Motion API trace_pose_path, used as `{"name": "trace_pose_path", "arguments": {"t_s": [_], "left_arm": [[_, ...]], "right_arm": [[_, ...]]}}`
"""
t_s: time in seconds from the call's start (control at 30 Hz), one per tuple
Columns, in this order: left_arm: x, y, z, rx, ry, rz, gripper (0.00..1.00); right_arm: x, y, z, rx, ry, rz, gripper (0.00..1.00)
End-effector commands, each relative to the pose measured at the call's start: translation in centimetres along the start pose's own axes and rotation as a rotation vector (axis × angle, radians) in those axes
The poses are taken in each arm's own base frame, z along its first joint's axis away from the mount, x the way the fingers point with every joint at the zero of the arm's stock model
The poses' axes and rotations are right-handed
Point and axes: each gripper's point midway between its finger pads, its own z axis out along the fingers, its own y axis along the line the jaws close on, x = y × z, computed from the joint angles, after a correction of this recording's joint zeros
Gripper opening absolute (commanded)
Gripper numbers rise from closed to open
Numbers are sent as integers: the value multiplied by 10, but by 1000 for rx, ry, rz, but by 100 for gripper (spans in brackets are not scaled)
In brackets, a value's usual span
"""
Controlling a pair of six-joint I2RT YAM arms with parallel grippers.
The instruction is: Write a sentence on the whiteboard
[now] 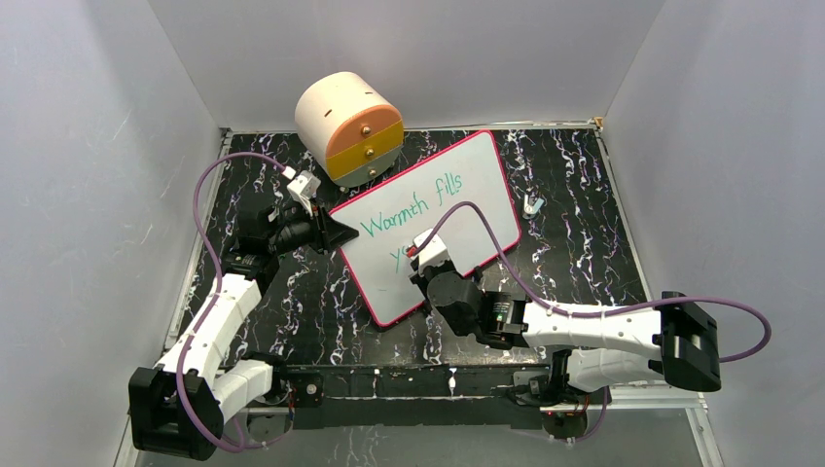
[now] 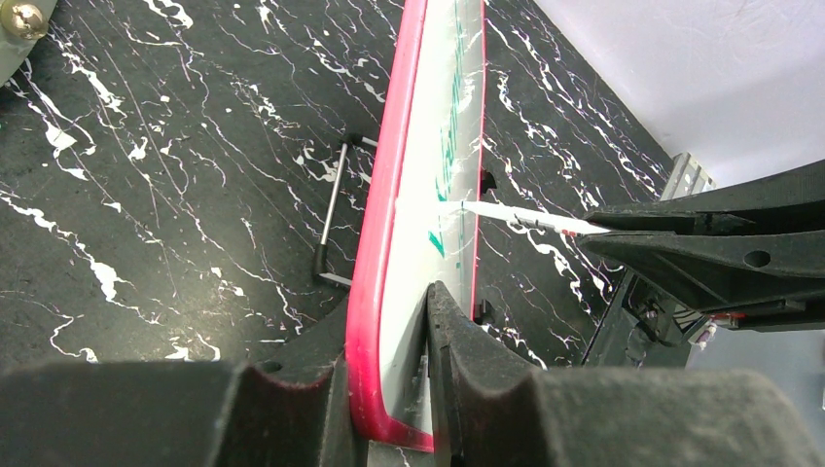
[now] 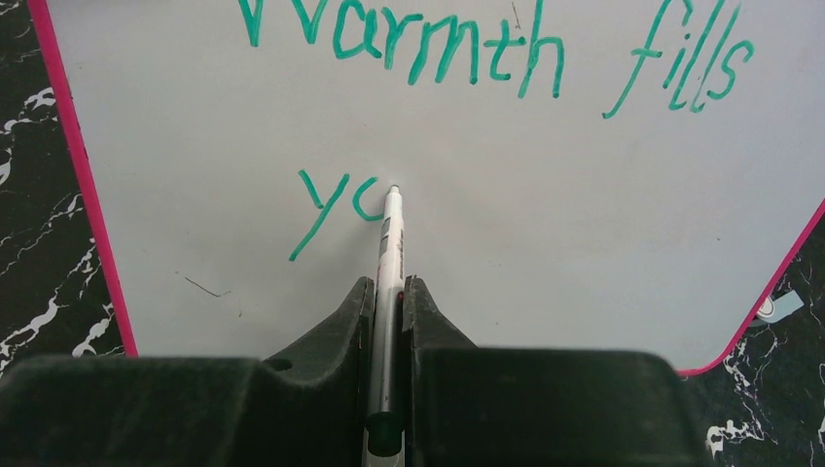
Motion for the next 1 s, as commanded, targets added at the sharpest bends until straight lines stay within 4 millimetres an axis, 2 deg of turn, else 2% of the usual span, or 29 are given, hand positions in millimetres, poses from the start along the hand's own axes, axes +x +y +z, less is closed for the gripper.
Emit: {"name": "trace_pose_path", "arguments": {"t_s": [0.0,0.57,0.7,0.97], "left_arm": [[67,34,-2,-134,197,-8,0],[67,34,-3,-135,197,-8,0],[67,34,-3,-136,196,-7,0],[67,35,-3,-139,196,-7,0]], "right_arm": [[-21,0,2,-10,-67,63,0],[-20,14,0,-93,-52,53,0],[-18,10,-2,-81,-41,47,0],[-16,-12,-9,-12,-57,46,0]]}}
